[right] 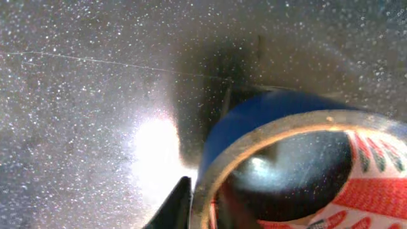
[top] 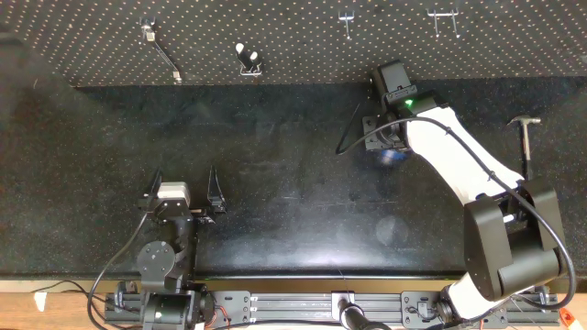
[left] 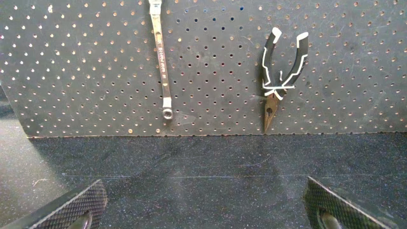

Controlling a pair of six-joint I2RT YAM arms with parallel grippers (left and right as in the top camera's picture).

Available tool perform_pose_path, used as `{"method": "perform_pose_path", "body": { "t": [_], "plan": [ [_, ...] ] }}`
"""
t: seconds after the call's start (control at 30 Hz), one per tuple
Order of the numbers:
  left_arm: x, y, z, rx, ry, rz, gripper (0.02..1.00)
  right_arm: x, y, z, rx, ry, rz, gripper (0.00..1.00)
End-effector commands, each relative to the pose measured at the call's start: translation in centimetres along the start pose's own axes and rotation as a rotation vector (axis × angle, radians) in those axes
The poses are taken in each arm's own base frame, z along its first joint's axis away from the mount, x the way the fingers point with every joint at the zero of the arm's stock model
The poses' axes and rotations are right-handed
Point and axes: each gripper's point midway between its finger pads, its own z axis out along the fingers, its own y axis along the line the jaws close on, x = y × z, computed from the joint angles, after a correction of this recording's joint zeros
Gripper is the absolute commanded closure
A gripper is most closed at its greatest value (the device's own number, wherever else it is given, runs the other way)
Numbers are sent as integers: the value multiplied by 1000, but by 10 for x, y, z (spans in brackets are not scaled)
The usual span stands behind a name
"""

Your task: Place Tools Onto Pegboard

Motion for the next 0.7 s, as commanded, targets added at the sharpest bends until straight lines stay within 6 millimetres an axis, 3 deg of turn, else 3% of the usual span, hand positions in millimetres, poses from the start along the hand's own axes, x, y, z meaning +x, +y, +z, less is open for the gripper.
{"method": "perform_pose_path", "body": {
  "t": [0.03,0.17,0.3,0.43,0.7],
  "plan": [
    [1,-3,0,15,2,17,23,-5,-2,-2,30,-12,-21,921],
    [1,-3,0,15,2,17,23,-6,-4,-4,49,-20,-23,923],
    [1,-3,0,15,2,17,23,-20,9,-25,25,-108,-48,925],
    [1,-3,0,15,2,17,23,-45,37,-71,-40,-293,-90,923],
    [1,-3,0,15,2,17,23,-55,77,-141,-147,-500,-116,925]
  ]
}}
